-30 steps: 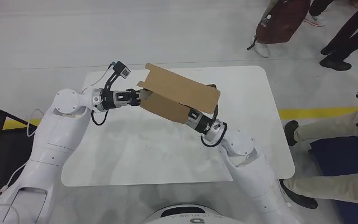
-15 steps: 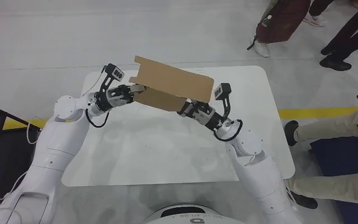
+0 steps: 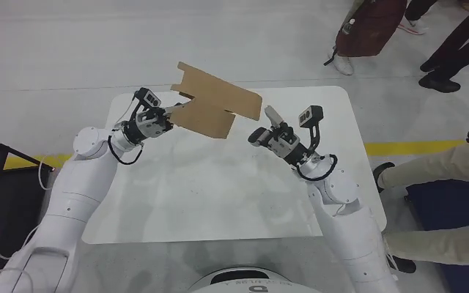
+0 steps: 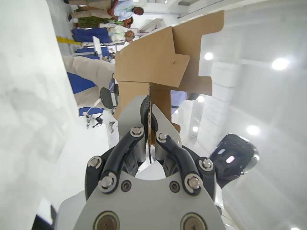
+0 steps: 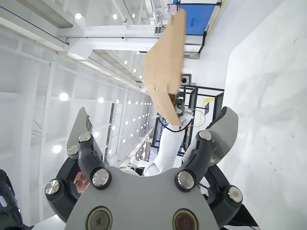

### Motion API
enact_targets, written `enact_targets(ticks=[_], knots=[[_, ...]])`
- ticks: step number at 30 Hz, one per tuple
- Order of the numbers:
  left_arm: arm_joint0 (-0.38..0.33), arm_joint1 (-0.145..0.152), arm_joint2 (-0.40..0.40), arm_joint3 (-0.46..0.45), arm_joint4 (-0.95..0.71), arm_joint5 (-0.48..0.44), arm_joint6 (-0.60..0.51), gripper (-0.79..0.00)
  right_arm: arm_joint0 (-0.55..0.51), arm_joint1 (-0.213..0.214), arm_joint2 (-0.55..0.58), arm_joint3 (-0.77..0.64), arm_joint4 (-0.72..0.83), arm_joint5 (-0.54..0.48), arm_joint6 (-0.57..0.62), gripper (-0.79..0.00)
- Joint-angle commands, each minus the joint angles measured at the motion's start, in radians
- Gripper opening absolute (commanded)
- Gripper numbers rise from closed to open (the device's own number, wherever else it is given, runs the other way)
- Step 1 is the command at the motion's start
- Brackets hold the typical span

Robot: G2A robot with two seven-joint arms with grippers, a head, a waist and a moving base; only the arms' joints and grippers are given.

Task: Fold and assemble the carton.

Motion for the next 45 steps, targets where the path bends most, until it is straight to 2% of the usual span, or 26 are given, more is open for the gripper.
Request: enact_targets(ticks=[1,9,11,14,18,21,25,28,37,39,42,45], knots=[[0.001,0.000,0.000,0.000,-0.031,0.000,0.001,-0.785,0.000,0.000,-0.001,0.000,0.001,0.000,0.001,0.000],[0.003,0.000,-0.002,-0.010,-0.016,0.002,0.025,-0.785,0.004,0.001,-0.016,-0.009,-0.035,-0.013,0.022,0.000],[0.001,0.004,-0.008,-0.033,0.018,0.062,0.050,-0.785,0.020,0.009,-0.037,-0.015,-0.193,-0.085,0.071,0.000],[-0.033,0.018,-0.034,-0.090,0.120,0.157,0.080,-0.785,0.029,0.016,-0.069,-0.054,-0.444,-0.163,0.052,0.000],[-0.105,0.048,-0.072,-0.203,0.388,0.319,0.092,-0.785,0.024,0.025,-0.108,-0.108,-0.767,-0.237,0.015,0.000],[-0.152,0.066,-0.081,-0.279,0.533,0.452,0.053,-0.785,0.014,0.028,-0.134,-0.134,-0.970,-0.232,-0.047,0.000],[-0.200,0.076,-0.065,-0.340,0.634,0.564,0.011,-0.785,0.013,0.026,-0.171,-0.151,-1.199,-0.146,-0.142,0.000],[-0.227,0.076,-0.045,-0.360,0.656,0.587,-0.005,-0.785,0.012,0.025,-0.183,-0.151,-1.228,-0.121,-0.160,0.000],[-0.229,0.076,-0.044,-0.361,0.653,0.583,-0.003,-0.785,0.012,0.025,-0.183,-0.151,-1.228,-0.121,-0.160,0.000],[-0.218,0.074,-0.049,-0.359,0.627,0.582,0.026,-0.785,0.018,0.028,-0.202,-0.145,-1.288,-0.169,-0.148,0.000],[-0.197,0.069,-0.057,-0.369,0.564,0.659,0.097,-0.785,0.028,0.032,-0.231,-0.146,-1.417,-0.196,-0.147,0.000],[-0.190,0.064,-0.056,-0.386,0.507,0.775,0.163,-0.785,0.032,0.038,-0.246,-0.160,-1.505,-0.248,-0.166,0.000]])
